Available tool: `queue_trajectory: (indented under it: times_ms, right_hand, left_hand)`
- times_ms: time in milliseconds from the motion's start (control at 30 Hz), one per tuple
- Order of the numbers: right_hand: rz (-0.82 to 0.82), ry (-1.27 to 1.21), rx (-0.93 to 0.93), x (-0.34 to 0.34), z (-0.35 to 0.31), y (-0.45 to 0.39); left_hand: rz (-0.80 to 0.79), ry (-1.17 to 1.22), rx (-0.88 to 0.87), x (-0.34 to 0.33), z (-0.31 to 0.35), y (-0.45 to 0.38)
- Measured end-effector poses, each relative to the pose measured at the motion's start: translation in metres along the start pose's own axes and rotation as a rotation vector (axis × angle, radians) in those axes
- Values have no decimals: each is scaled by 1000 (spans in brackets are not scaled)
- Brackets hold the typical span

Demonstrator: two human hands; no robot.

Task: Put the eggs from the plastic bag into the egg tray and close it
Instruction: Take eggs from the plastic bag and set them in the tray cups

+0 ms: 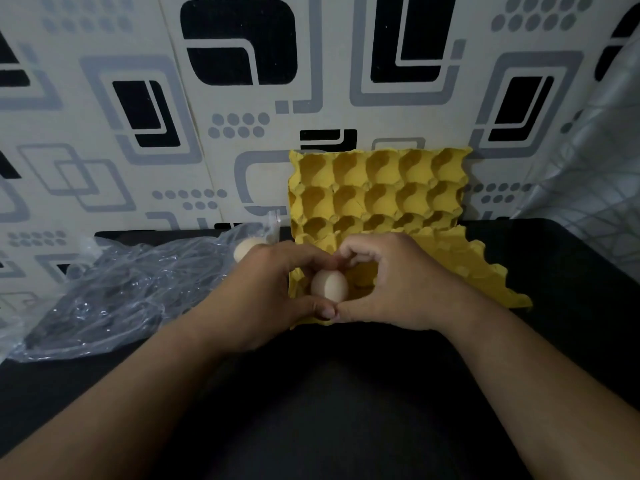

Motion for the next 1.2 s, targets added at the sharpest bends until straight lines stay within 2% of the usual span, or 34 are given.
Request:
queue_trajectory:
  times_ms: [200, 400, 633, 1033, 1100, 1200]
  right_hand:
    - [-16, 32, 12, 1, 0, 0]
    - [-19, 42, -23, 1, 3, -1]
    - [17, 41, -23, 0, 6, -2]
    - [12, -39, -44, -2, 13, -4]
    - [7, -47, -32, -3, 11, -3]
    - [15, -57, -18, -4, 8, -3]
  left_hand:
    - [13, -80, -40, 1, 3, 0]
    - [16, -43, -13, 2, 1, -1]
    - [-55, -11, 61, 2, -4, 0]
    - [-56, 2, 59, 4, -3, 0]
    - [-17, -30, 32, 13, -4, 1]
    - [163, -148, 37, 36, -11, 1]
Point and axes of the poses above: each hand's wrist, its own y-axis away from the middle knuckle, its own x-axis out of the back of the hand, z = x × y, the point moved 5 cm from there along -y, towards the middle knuckle, and after that the axes turned 2 degrees about z, right-handed, at the moved point
